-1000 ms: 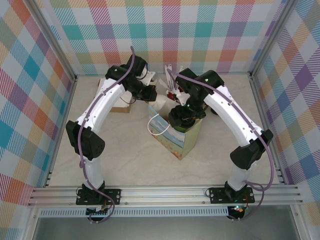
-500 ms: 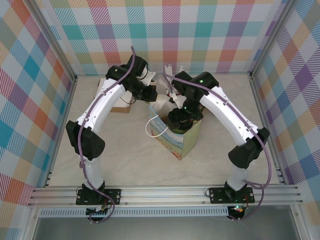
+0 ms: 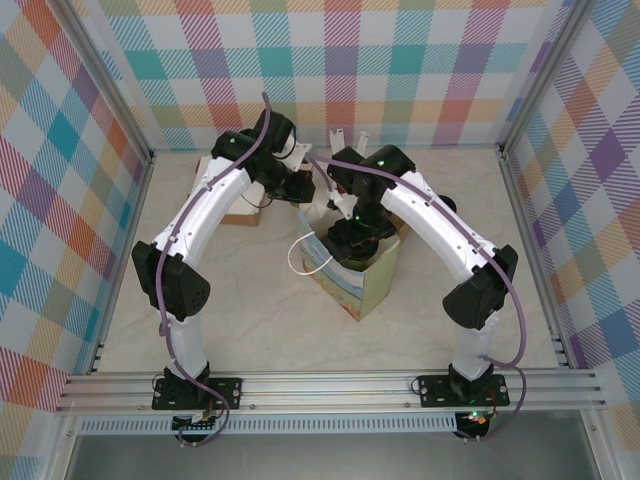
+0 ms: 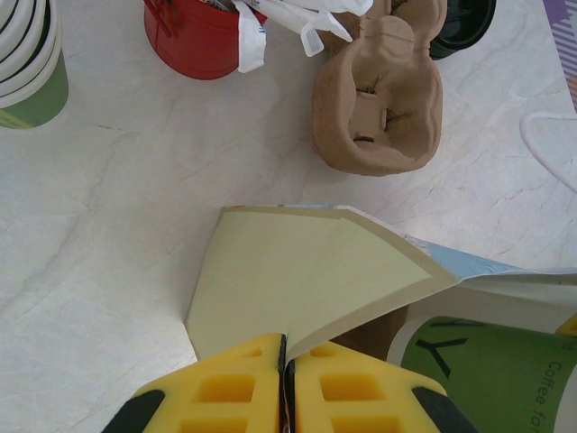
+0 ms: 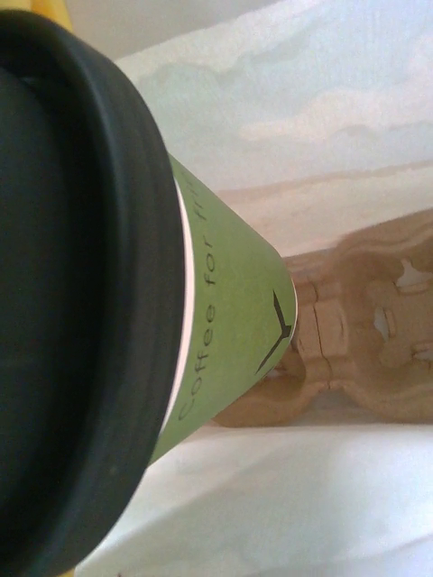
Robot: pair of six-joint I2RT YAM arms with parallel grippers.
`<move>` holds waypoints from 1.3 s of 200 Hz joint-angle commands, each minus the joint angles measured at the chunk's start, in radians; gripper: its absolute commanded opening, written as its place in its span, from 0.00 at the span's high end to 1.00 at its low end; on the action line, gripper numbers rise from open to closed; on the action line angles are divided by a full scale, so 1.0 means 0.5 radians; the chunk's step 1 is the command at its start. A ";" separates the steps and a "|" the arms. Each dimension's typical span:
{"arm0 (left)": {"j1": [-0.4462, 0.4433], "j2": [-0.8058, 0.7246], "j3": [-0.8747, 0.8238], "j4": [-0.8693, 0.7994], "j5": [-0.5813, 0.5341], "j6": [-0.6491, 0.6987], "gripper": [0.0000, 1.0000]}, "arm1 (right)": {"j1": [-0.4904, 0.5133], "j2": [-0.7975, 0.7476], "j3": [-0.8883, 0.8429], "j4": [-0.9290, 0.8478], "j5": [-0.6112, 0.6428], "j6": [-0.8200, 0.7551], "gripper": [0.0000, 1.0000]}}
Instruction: Pack the takeout coffee
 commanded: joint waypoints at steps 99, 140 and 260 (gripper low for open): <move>-0.023 0.002 0.028 -0.050 -0.008 0.001 0.89 | 0.001 0.024 -0.183 -0.243 0.139 -0.085 0.15; -0.022 0.010 0.040 -0.055 -0.004 -0.001 0.89 | 0.002 0.032 -0.226 -0.178 0.151 -0.103 0.15; -0.029 0.033 0.083 -0.070 -0.001 -0.002 0.88 | 0.010 0.063 -0.272 -0.065 0.154 -0.123 0.16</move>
